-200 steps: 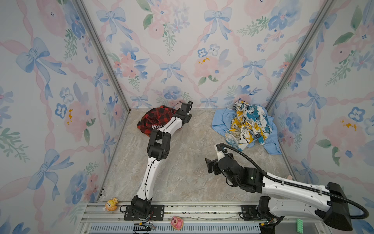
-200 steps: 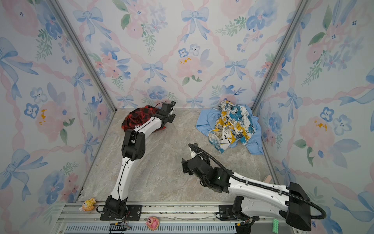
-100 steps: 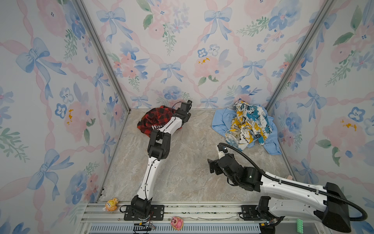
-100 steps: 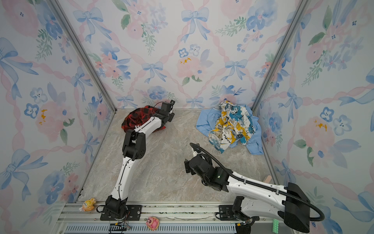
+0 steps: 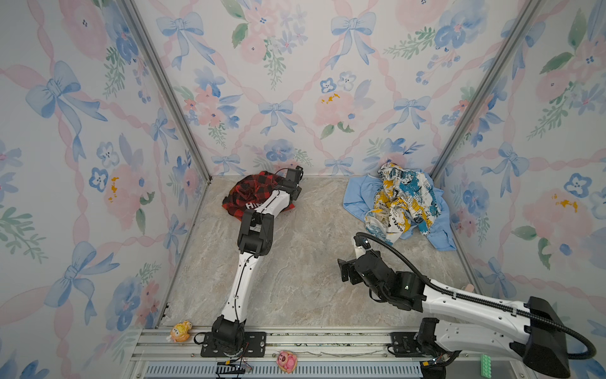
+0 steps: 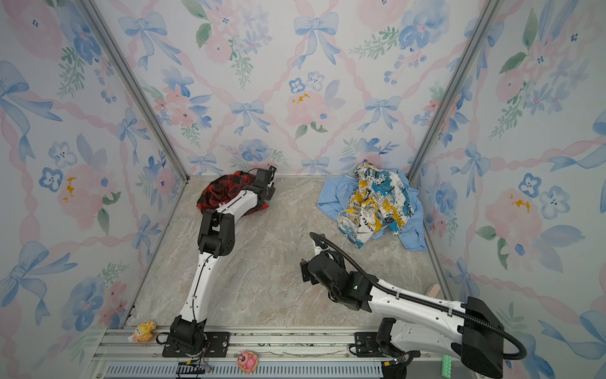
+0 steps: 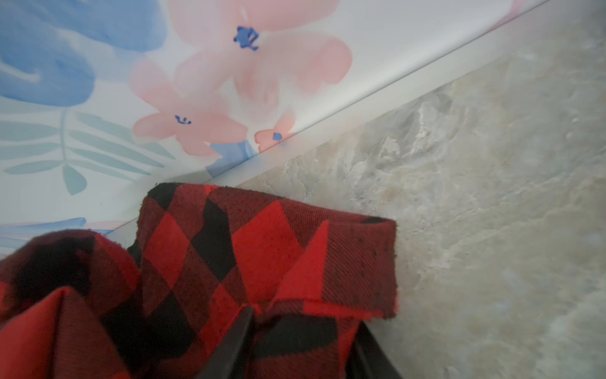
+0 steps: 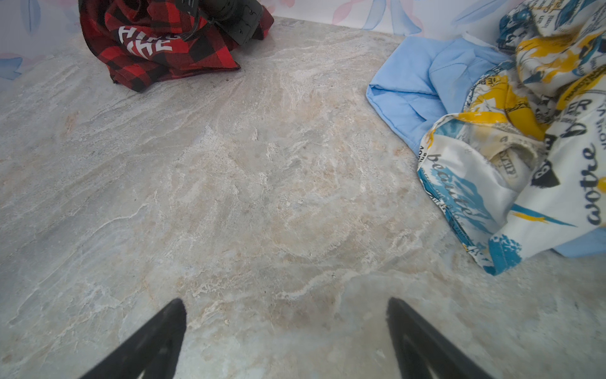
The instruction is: Pick out a specific cloth from the pile
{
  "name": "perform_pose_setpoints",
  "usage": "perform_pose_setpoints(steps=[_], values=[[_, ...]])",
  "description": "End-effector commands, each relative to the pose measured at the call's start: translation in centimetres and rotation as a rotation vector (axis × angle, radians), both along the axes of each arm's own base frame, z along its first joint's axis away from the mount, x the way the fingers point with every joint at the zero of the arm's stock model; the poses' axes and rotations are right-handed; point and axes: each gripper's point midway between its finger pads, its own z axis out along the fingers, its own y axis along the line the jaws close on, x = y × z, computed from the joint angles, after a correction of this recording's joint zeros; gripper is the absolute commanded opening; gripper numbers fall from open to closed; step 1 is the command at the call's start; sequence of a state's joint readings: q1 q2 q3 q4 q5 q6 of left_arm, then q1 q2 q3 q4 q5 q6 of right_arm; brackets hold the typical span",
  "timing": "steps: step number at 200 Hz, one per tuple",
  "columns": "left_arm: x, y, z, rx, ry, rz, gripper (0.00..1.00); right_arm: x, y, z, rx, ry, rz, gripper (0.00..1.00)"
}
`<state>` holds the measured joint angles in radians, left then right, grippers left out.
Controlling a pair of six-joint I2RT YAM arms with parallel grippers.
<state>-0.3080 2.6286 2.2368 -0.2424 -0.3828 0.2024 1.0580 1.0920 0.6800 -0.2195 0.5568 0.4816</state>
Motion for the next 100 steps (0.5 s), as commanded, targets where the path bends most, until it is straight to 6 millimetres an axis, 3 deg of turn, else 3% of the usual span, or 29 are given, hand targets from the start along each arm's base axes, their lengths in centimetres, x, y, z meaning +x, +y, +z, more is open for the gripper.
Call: perform_pose_setpoints(steps=[1, 25, 70, 100], values=[[0.5, 0.3, 1.8, -0.023, -0.034, 0.021, 0.19, 0.3, -0.1, -0.8, -0.005, 0.016, -0.02, 0.97], [0.6, 0.2, 6.4, -0.057, -0.102, 0.031, 0.0, 0.2, 0.8, -0.8, 0.006, 0.023, 0.0, 0.97], [-1.7, 1.4, 15.3, -0.083, -0.199, 0.041, 0.0, -0.6, 2.5, -0.4, 0.023, 0.012, 0.042, 0.97], [-4.7, 3.9, 18.2, -0.07, -0.211, 0.095, 0.0, -1.1, 3.7, -0.2, 0.038, 0.008, 0.07, 0.97]])
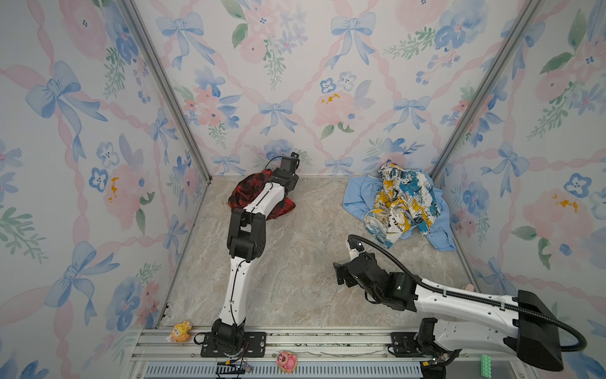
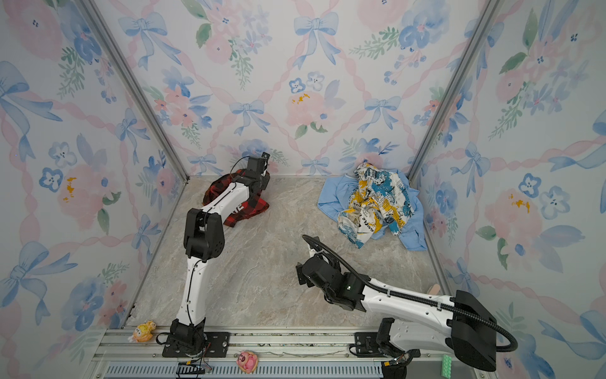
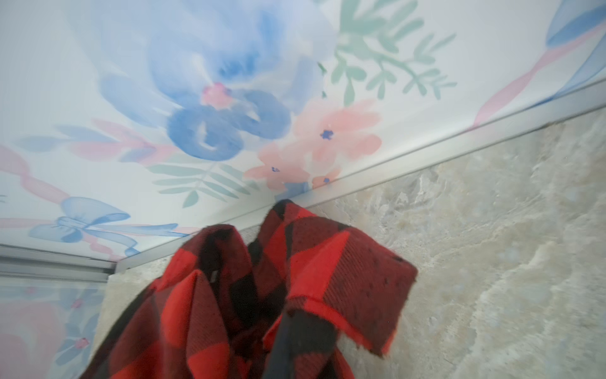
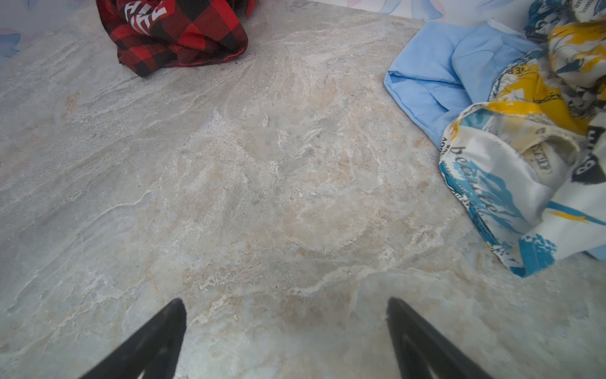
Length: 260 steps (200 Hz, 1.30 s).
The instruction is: Pick out a specific cloth from the pile
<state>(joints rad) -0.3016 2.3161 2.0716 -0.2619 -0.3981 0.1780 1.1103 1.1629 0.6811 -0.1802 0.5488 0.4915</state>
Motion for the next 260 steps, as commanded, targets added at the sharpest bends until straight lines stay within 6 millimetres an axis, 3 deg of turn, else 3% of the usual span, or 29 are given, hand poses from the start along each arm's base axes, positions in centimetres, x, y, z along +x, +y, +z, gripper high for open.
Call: perform_pose_setpoints(steps=[1, 46, 66, 92, 113, 148, 165, 201, 210, 230, 242, 260], values=[[-2.1, 2.4, 5.7, -0.024, -0.082, 0.066, 0.0, -0.2, 1.7, 1.3, 0.056, -0.013, 0.018, 0.97], [-8.7, 8.6, 5.6, -0.148, -0.065, 0.207, 0.0, -0.9, 3.5, 1.6, 0.066, -0.022, 0.062, 0.97], [-11.8, 10.9, 2.5, -0.188, -0.035, 0.254, 0.0, -1.0, 4.1, 1.3, 0.065, -0.018, 0.074, 0.97], [-14.3, 12.2, -4.3, -0.233, 0.079, 0.278, 0.0, -1.3, 4.9, 1.2, 0.063, -0.012, 0.093, 0.97], [-14.9, 12.4, -8.8, -0.274, 0.164, 0.298, 0.0, -1.7, 5.5, 1.3, 0.049, -0.01, 0.109, 0.97], [-13.3, 12.7, -13.2, -0.262, 0.267, 0.313, 0.0, -2.3, 5.8, 1.6, 0.038, -0.02, 0.107, 0.97], [-12.0, 13.0, -14.4, -0.236, 0.313, 0.336, 0.0, -2.3, 5.9, 1.6, 0.036, -0.014, 0.105, 0.97], [-9.3, 14.0, -14.4, -0.311, 0.311, 0.37, 0.0, -2.2, 5.6, 2.1, 0.016, -0.027, 0.092, 0.97], [-8.9, 14.0, -13.7, -0.317, 0.3, 0.354, 0.0, -2.2, 5.6, 2.2, 0.017, -0.029, 0.09, 0.97], [-8.9, 13.6, -10.9, -0.336, 0.26, 0.322, 0.11, -2.1, 5.3, 2.6, 0.014, -0.04, 0.082, 0.97], [-9.1, 13.4, -8.5, -0.351, 0.221, 0.302, 0.25, -1.9, 4.9, 2.9, 0.009, -0.058, 0.073, 0.97], [-9.6, 13.1, -4.1, -0.367, 0.142, 0.264, 0.56, -1.2, 4.4, 3.7, 0.021, -0.074, 0.062, 0.97]])
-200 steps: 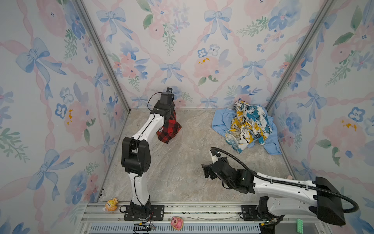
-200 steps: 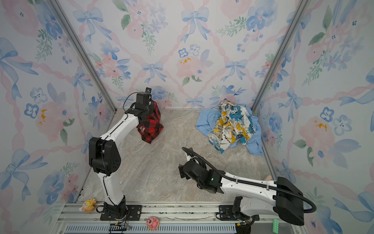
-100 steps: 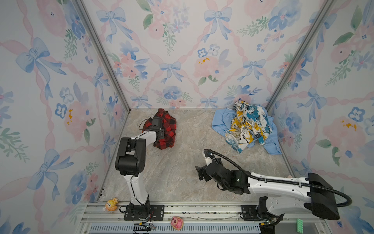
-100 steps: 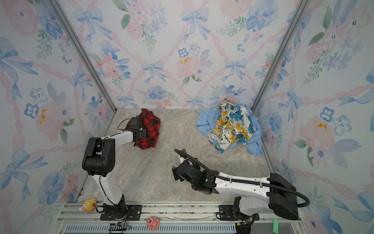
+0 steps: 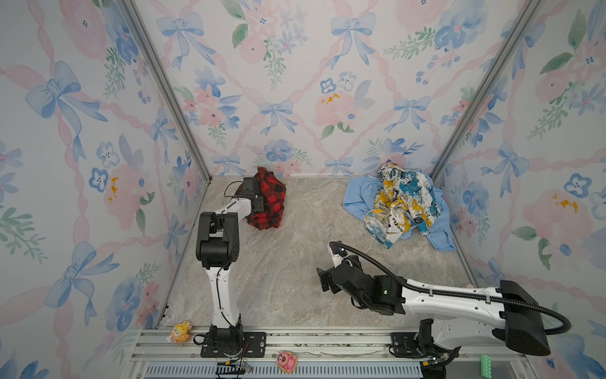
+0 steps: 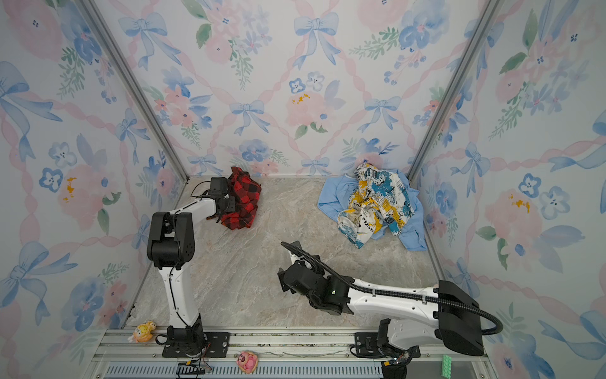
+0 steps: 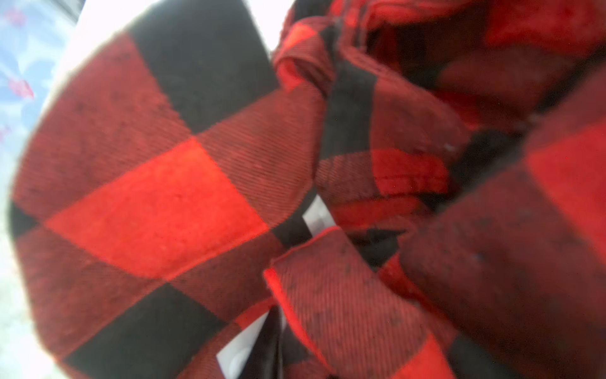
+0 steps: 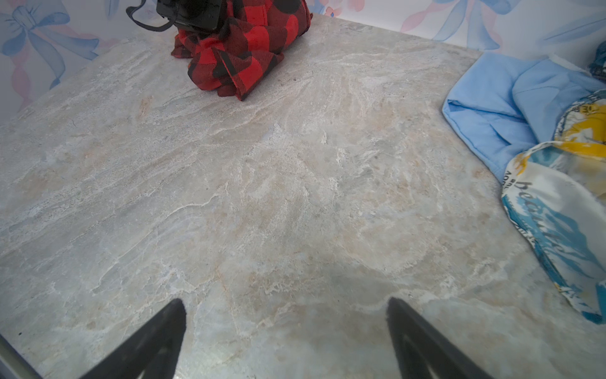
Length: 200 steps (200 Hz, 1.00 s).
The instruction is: Pick out a specific cloth from the pile
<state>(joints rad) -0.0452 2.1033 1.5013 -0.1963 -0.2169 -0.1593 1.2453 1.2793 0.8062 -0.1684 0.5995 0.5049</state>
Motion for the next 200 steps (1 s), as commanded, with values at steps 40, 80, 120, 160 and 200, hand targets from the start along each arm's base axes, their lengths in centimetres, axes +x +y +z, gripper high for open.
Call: perform_pose_setpoints(steps=[40, 80, 120, 160, 200], values=[[-2.4, -0.5, 14.2, -0.011, -0.262, -0.047, 0.7, 2.5, -2.3, 2.4, 0.022, -0.038, -0.047, 0.97], [-6.4, -1.2, 16.8, -0.103, -0.359, -0.036, 0.72, 2.9, -3.2, 2.4, 0.045, -0.032, -0.068, 0.97], [-14.9, -3.6, 14.7, -0.204, -0.387, -0.007, 0.75, 2.5, -5.2, 1.2, 0.026, -0.007, -0.098, 0.97], [-22.7, 0.9, 12.0, 0.093, -0.625, 0.183, 0.98, 4.4, -13.7, 0.2, 0.056, -0.019, -0.291, 0.97], [-23.3, 3.2, 9.5, 0.243, -0.688, 0.254, 0.98, 7.2, -26.8, 2.0, -0.066, -0.154, -0.661, 0.97]])
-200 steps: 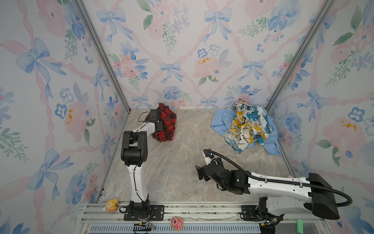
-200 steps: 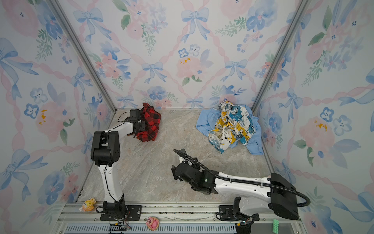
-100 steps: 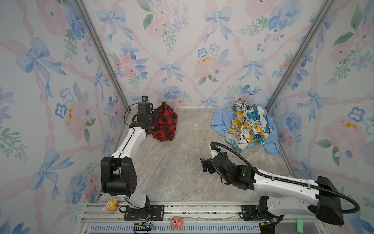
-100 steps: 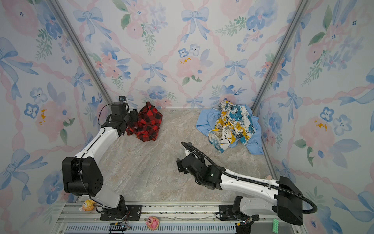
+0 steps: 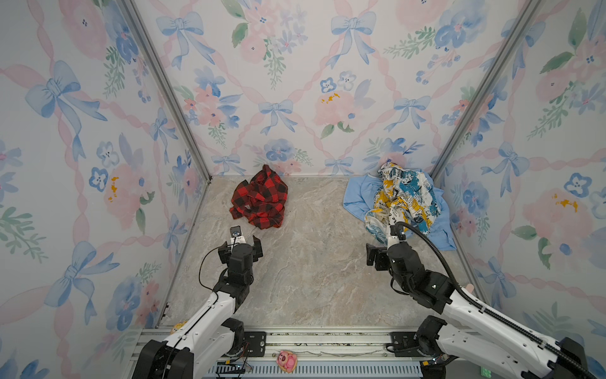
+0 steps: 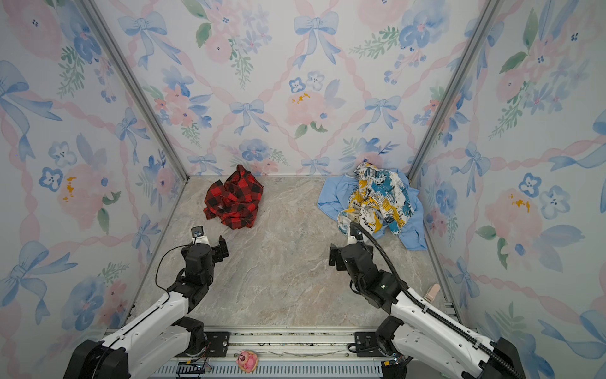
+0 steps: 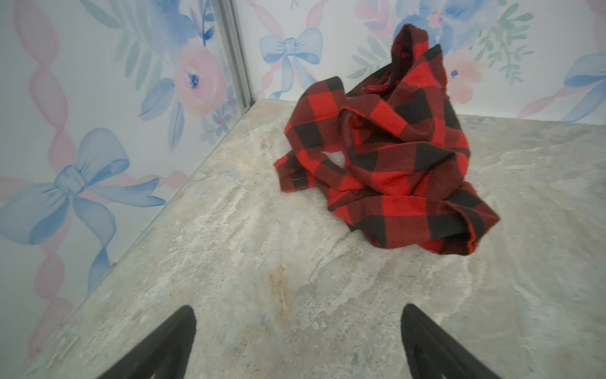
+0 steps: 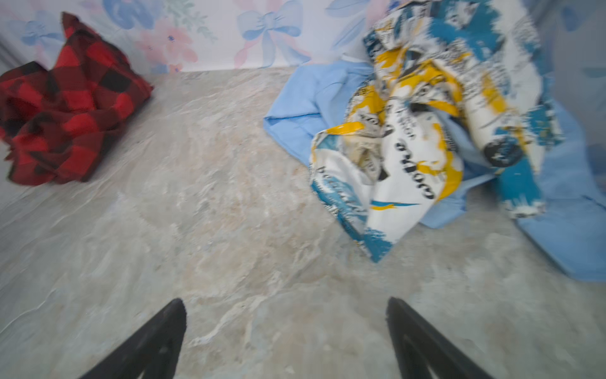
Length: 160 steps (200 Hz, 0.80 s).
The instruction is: Pick out a specific cloth from the pile
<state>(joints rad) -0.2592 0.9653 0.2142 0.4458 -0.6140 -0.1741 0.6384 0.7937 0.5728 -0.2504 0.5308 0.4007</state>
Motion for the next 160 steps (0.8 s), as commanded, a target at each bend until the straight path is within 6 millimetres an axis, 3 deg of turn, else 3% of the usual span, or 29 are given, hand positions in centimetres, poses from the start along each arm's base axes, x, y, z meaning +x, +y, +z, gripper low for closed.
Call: perform_pose_setpoints(steps=[1, 15, 37, 50, 67, 80, 92, 98, 114, 129, 160], values=[[0.9, 2.3, 3.3, 0.069, -0.175, 0.14, 0.98, 0.3, -6.4, -0.4, -0.144, -0.026, -0.184, 0.97], [2.1, 2.3, 1.7, 0.008, -0.181, 0.124, 0.98, 0.9, -9.4, -1.4, -0.184, -0.069, -0.279, 0.97], [4.2, 2.3, 0.6, 0.011, -0.151, 0.109, 0.98, 2.1, -11.3, -2.4, -0.222, -0.107, -0.314, 0.97], [5.0, 1.5, 1.4, 0.051, -0.193, 0.04, 0.98, 3.0, -11.1, -3.2, -0.26, -0.173, -0.289, 0.97], [4.9, 0.8, 0.5, 0.04, -0.229, -0.073, 0.98, 3.8, -11.3, -5.1, -0.236, -0.198, -0.272, 0.97], [5.0, -0.5, -0.3, 0.033, -0.189, -0.145, 0.98, 4.7, -10.9, -5.2, -0.223, -0.203, -0.249, 0.97], [4.9, -0.4, -0.8, 0.037, -0.212, -0.149, 0.98, 5.4, -10.5, -5.0, -0.201, -0.233, -0.224, 0.97], [5.0, -0.5, -0.1, 0.059, -0.253, -0.152, 0.98, 5.9, -10.4, -5.1, -0.197, -0.247, -0.213, 0.97], [5.7, -0.7, -1.2, 0.038, -0.166, -0.159, 0.98, 7.4, -9.8, -5.0, -0.207, -0.269, -0.183, 0.97], [6.2, -0.7, -1.1, 0.049, -0.178, -0.156, 0.98, 8.9, -8.9, -5.2, -0.214, -0.26, -0.129, 0.97], [6.2, -0.6, -1.2, 0.045, -0.168, -0.154, 0.98, 11.1, -7.5, -7.1, -0.238, -0.227, -0.045, 0.97]])
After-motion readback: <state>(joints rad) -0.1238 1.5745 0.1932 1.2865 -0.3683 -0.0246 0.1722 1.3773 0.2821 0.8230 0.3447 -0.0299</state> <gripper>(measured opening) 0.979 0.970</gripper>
